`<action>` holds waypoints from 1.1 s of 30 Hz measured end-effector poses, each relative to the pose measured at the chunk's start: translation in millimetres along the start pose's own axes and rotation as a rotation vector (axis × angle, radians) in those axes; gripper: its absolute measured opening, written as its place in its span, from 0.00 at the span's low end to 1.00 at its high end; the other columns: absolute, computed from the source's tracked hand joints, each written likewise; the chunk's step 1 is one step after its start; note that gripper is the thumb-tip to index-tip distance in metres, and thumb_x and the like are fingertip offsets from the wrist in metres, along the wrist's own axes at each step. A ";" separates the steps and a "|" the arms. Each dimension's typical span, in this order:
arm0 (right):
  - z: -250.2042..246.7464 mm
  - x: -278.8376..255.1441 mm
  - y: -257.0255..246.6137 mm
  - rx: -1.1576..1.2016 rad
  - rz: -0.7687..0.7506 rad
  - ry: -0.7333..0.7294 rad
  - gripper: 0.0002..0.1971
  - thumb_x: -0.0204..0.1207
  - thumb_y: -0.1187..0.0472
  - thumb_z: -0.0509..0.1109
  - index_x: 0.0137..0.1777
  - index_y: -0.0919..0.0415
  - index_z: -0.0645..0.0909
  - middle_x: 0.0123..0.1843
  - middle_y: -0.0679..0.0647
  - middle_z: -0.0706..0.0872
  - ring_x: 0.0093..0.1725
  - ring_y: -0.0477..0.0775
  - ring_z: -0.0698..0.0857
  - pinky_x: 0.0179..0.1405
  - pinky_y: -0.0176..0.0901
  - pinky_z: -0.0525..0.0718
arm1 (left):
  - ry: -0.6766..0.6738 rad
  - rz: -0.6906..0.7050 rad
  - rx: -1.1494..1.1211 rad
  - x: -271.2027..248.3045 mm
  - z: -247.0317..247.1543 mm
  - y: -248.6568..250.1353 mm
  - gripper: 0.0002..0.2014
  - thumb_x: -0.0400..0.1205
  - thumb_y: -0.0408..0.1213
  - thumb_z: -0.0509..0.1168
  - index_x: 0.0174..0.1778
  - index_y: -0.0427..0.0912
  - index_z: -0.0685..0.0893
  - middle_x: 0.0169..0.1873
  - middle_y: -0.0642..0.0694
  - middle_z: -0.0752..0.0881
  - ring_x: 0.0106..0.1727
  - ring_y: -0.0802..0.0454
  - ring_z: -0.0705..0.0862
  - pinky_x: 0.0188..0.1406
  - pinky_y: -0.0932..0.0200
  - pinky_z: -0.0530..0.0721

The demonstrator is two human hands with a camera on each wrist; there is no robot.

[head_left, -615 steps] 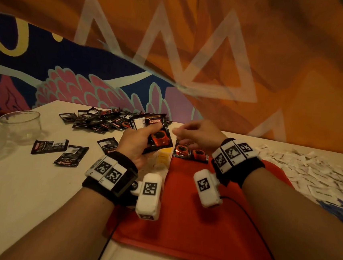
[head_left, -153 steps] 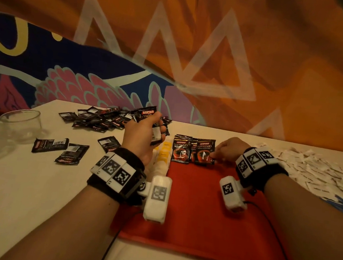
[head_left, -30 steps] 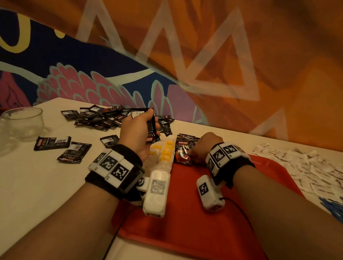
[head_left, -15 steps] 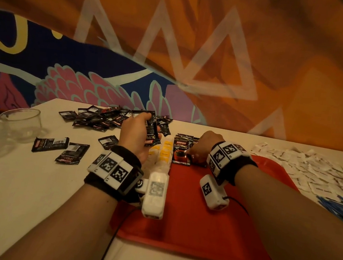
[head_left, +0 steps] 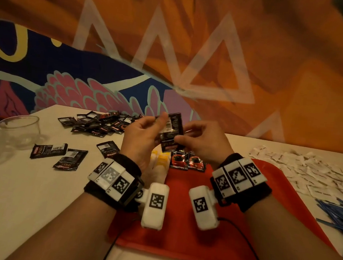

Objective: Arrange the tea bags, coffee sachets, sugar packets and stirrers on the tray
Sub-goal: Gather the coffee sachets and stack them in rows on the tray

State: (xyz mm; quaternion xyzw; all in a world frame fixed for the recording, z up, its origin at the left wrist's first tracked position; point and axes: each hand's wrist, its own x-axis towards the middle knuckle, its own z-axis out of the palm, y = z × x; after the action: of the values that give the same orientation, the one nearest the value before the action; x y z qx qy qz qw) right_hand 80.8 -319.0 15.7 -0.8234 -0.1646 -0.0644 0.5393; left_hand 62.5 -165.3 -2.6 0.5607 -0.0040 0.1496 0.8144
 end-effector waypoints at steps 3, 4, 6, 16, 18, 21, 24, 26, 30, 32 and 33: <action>-10.2 -3.3 5.6 -0.027 -0.135 0.154 0.08 0.72 0.66 0.80 0.43 0.50 0.89 0.41 0.47 0.92 0.43 0.44 0.90 0.45 0.40 0.86 | 0.022 -0.100 0.008 2.6 -1.2 3.3 0.31 0.77 0.68 0.61 0.51 0.40 0.86 0.45 0.44 0.90 0.47 0.47 0.89 0.47 0.55 0.87; -11.8 -4.9 6.9 -0.029 -0.179 0.185 0.09 0.72 0.67 0.80 0.42 0.49 0.89 0.41 0.45 0.92 0.43 0.43 0.90 0.45 0.38 0.86 | 0.009 -0.170 0.017 2.9 -1.8 3.4 0.33 0.79 0.69 0.59 0.51 0.39 0.86 0.43 0.43 0.88 0.44 0.47 0.87 0.45 0.55 0.86; -11.4 -9.6 5.7 -0.026 -0.253 0.203 0.13 0.73 0.71 0.77 0.41 0.49 0.89 0.40 0.45 0.92 0.43 0.42 0.90 0.48 0.37 0.87 | -0.114 -0.287 0.052 0.1 -1.8 3.5 0.32 0.83 0.65 0.59 0.54 0.36 0.86 0.40 0.44 0.87 0.39 0.51 0.85 0.40 0.57 0.84; -20.1 -17.3 6.2 0.129 -0.107 0.166 0.10 0.72 0.64 0.80 0.49 0.52 0.86 0.48 0.50 0.92 0.48 0.49 0.91 0.49 0.55 0.91 | -0.124 -0.111 -0.066 0.5 -3.7 3.3 0.04 0.82 0.29 0.69 0.51 0.38 0.86 0.49 0.42 0.91 0.47 0.50 0.91 0.45 0.56 0.89; -19.9 -18.8 9.5 0.080 -0.030 0.070 0.11 0.69 0.56 0.83 0.49 0.51 0.87 0.45 0.50 0.93 0.46 0.49 0.92 0.48 0.52 0.89 | -0.124 -0.072 -0.065 -0.7 -2.6 3.9 0.04 0.81 0.28 0.69 0.50 0.38 0.86 0.47 0.43 0.91 0.48 0.50 0.91 0.44 0.57 0.88; -14.5 -20.3 11.2 -0.054 -0.045 0.082 0.05 0.69 0.59 0.83 0.42 0.51 0.89 0.41 0.48 0.93 0.44 0.45 0.91 0.51 0.47 0.88 | -0.152 -0.046 -0.037 -1.9 -1.0 3.9 0.04 0.79 0.28 0.71 0.48 0.37 0.87 0.47 0.43 0.91 0.49 0.50 0.91 0.43 0.59 0.89; -10.5 -19.7 10.7 -0.089 -0.045 0.091 0.05 0.71 0.61 0.81 0.38 0.52 0.89 0.37 0.49 0.92 0.37 0.46 0.89 0.44 0.44 0.87 | -0.194 -0.043 -0.029 -2.8 -1.5 4.2 0.06 0.79 0.30 0.70 0.51 0.37 0.87 0.49 0.41 0.90 0.50 0.50 0.92 0.43 0.59 0.89; -9.1 -18.9 9.8 -0.059 -0.031 0.085 0.06 0.71 0.62 0.81 0.37 0.52 0.87 0.35 0.51 0.91 0.33 0.49 0.90 0.39 0.45 0.87 | -0.218 -0.029 -0.031 -3.9 -1.8 5.5 0.10 0.77 0.32 0.70 0.54 0.38 0.87 0.49 0.43 0.91 0.51 0.52 0.91 0.45 0.60 0.89; -6.5 -18.1 7.8 -0.078 -0.032 0.075 0.06 0.73 0.64 0.80 0.38 0.54 0.86 0.34 0.50 0.91 0.34 0.47 0.91 0.34 0.39 0.83 | -0.193 -0.001 -0.012 -3.0 -2.6 6.1 0.12 0.77 0.32 0.71 0.57 0.40 0.85 0.44 0.46 0.91 0.48 0.54 0.91 0.53 0.56 0.89; -5.3 -16.1 9.3 -0.105 -0.037 0.089 0.06 0.72 0.64 0.80 0.38 0.54 0.87 0.36 0.50 0.92 0.37 0.48 0.91 0.39 0.44 0.87 | -0.181 -0.022 -0.020 -1.8 -2.8 5.5 0.10 0.79 0.29 0.70 0.55 0.40 0.86 0.46 0.44 0.90 0.48 0.50 0.91 0.54 0.53 0.88; -4.6 -15.5 9.9 -0.115 -0.033 0.094 0.05 0.72 0.64 0.80 0.39 0.54 0.88 0.38 0.50 0.92 0.39 0.49 0.91 0.43 0.47 0.89 | -0.182 -0.033 -0.026 -1.5 -2.6 5.1 0.09 0.79 0.28 0.69 0.54 0.40 0.86 0.47 0.43 0.90 0.49 0.49 0.90 0.54 0.53 0.88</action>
State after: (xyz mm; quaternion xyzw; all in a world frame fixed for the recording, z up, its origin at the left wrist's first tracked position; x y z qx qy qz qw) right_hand 70.0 -329.9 4.6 -0.8462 -0.1488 -0.1210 0.4971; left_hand 59.5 -161.6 0.8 0.5614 -0.0709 0.0845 0.8202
